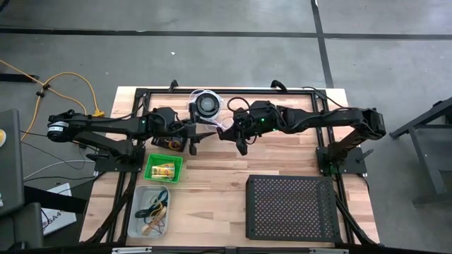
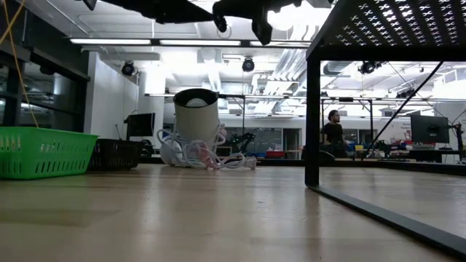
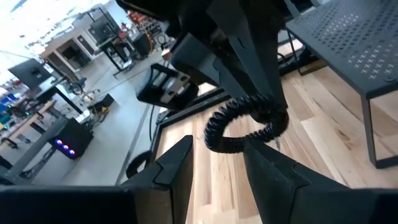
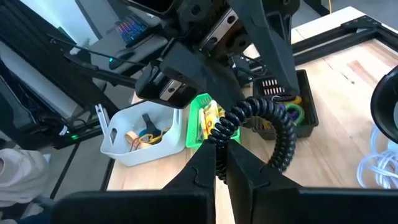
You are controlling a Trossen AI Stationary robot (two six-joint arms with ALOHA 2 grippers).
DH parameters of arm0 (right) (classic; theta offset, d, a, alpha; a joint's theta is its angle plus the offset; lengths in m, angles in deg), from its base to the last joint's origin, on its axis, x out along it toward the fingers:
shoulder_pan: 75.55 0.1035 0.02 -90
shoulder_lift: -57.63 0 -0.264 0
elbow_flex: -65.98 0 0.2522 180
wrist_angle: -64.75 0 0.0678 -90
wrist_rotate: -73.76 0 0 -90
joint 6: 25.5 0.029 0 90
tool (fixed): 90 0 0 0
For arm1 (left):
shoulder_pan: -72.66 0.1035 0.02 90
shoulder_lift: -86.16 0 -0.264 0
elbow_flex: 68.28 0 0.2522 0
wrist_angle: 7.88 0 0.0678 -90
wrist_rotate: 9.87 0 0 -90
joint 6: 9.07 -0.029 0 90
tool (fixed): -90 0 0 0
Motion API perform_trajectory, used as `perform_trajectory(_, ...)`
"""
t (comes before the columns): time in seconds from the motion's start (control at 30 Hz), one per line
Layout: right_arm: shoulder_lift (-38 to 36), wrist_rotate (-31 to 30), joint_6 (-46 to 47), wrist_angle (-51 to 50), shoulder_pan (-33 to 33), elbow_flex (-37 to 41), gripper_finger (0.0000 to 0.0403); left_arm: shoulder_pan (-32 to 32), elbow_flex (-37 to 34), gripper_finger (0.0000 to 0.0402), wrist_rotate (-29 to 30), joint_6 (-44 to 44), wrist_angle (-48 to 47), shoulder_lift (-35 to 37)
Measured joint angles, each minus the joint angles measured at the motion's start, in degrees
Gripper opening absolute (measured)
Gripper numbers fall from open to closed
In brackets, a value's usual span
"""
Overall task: Pick & Place Office Desk Supplies
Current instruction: Put the black coil keychain into the black bin
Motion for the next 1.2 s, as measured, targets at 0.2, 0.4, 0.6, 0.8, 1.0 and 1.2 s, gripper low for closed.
perform_trajectory(0.2,0.0,0.0,0.0,0.8,0.0,0.0,0.0009,0.0,0.0,0.0134,-1.0,-1.3,1.5,0.0)
perform_trajectory(0.4,0.0,0.0,0.0,1.7,0.0,0.0,0.0009,0.0,0.0,0.0134,-2.2,-1.4,3.2,-0.3)
perform_trajectory(0.6,0.2,0.7,0.1,2.1,0.0,0.0,0.0009,0.0,0.0,0.0134,-2.3,-2.7,4.8,-1.4)
perform_trajectory(0.8,0.2,1.0,0.1,2.8,0.0,0.0,0.0009,0.0,0.0,0.0134,-2.4,-3.7,7.4,-4.0)
perform_trajectory(1.0,0.2,1.6,0.2,2.7,0.0,0.0,0.0009,0.0,0.0,0.0134,-2.3,-5.0,7.7,-4.8)
perform_trajectory(1.2,0.3,1.5,0.2,2.0,0.0,0.0,0.0009,0.0,0.0,0.0134,-2.3,-5.0,8.4,-4.5)
